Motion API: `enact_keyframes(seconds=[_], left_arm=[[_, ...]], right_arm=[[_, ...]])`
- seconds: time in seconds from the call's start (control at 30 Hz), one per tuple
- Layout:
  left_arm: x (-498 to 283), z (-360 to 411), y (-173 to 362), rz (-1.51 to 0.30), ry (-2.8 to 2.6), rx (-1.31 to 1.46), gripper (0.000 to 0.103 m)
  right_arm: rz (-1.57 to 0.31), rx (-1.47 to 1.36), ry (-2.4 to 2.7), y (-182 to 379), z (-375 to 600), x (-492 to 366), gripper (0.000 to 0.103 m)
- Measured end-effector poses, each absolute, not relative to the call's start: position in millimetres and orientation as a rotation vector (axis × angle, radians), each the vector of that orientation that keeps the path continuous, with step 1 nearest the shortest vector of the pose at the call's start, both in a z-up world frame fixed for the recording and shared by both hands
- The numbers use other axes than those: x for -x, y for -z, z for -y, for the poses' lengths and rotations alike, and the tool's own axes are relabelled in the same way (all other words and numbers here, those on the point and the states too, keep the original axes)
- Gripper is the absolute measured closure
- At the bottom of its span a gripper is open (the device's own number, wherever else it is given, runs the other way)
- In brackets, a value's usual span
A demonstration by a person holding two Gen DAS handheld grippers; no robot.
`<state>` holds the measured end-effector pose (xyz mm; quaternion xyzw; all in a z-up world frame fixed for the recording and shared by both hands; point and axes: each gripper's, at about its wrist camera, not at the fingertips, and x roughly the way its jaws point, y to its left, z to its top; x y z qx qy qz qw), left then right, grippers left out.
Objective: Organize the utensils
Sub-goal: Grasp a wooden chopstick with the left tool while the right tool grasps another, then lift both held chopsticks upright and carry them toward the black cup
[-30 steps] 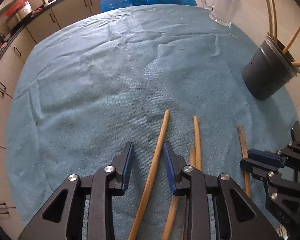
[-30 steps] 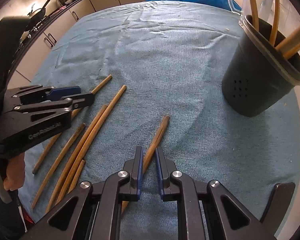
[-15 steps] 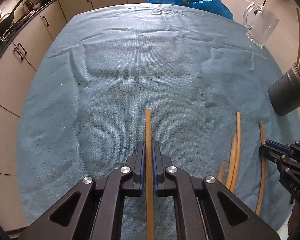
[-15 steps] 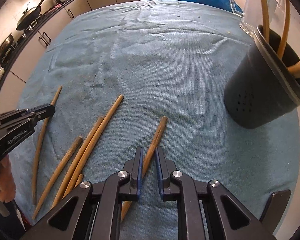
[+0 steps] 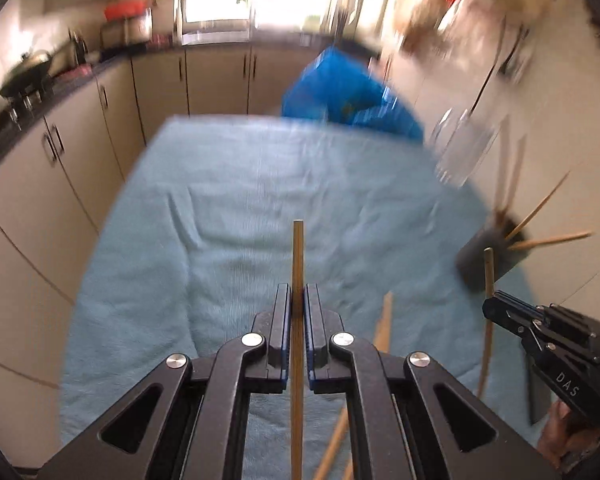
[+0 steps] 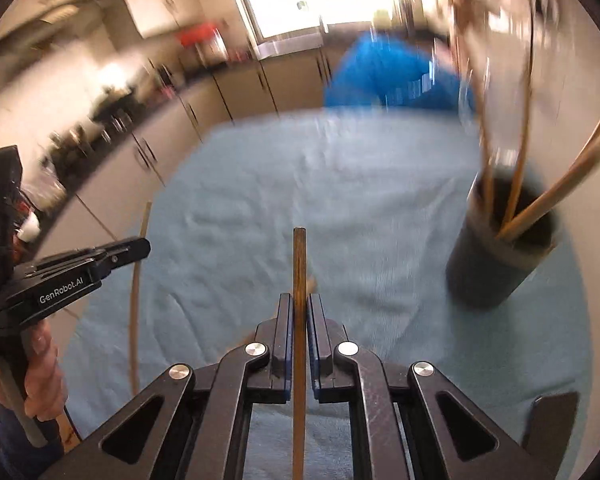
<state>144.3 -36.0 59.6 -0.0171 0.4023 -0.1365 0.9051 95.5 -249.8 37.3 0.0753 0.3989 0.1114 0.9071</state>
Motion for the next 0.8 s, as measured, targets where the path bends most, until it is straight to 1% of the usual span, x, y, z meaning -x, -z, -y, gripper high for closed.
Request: enact_keyframes(seconds=[0.1,0.17,0.27,0.5,0.8], left_arm=[[-119.4,36.7,-85.4,-0.737,0.29,0.043,0.097],[-109.6,39.5,-93.8,-0.706,0.298,0.038,0.097],[-100.0,43.5,-103.3,-0.672,0.299,0.033,0.097],[-98.0,44.7,-107.1,-0.672,0.297,0.04,0.097],[-93.6,41.3,-111.7,-0.659,0.3,0.05,0.097]], right_arm=[[-0.651,-0.139,-0.253,-65.3,248.3,-65.3,0.096],[-0.556,-0.113,-0.256,-77.0,244.6,-45.3,0.096],[-0.475,-0.085,-0.245,-85.4,240.0,-27.3,0.096],[-0.383,-0.096,-0.226,-96.7,245.9,-3.7,0.096],[-0.35,-0.121,-0.218,-101.1,251.6,2.9,0.096]])
